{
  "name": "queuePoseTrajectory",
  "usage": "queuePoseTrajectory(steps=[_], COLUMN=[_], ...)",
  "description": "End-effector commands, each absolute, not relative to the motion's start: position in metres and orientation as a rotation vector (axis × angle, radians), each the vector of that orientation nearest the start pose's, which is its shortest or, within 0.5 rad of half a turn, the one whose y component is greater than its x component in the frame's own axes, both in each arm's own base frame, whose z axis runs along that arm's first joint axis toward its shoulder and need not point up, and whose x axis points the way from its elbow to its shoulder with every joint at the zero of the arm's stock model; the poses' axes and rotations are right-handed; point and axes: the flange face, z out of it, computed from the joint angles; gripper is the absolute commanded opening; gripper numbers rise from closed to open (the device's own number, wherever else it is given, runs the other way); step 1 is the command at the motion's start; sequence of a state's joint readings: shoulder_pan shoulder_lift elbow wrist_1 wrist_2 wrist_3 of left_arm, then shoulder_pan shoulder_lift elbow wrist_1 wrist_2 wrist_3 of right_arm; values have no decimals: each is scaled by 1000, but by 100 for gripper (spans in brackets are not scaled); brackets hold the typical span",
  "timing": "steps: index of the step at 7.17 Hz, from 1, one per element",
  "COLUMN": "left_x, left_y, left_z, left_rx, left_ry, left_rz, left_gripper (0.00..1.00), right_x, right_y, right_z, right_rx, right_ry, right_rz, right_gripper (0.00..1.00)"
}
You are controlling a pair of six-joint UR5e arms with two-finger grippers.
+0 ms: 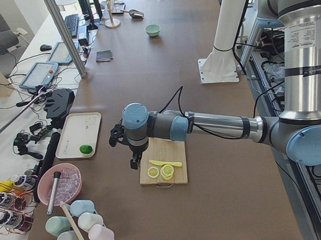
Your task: Place spoon in bowl
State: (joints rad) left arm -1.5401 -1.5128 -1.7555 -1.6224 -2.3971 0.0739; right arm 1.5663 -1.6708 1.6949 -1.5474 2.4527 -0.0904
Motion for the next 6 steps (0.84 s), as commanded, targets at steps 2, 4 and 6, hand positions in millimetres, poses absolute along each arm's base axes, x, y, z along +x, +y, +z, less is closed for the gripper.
queuePoseTrajectory(steps=[2,4,6], left_x=[-45,-45,-45], left_y=[-474,-474,-473], left_z=[580,575,572], left_rx=[200,211,217], left_ry=[830,831,831], left_rz=[181,186,189], left_gripper=[98,98,98], right_x=[54,53,49], right_y=[-453,-456,-458], right_z=[632,627,627], right_rx=[92,130,152], right_ry=[-881,-884,-883], right_rz=[-121,-134,-152], right_gripper=[100,100,100])
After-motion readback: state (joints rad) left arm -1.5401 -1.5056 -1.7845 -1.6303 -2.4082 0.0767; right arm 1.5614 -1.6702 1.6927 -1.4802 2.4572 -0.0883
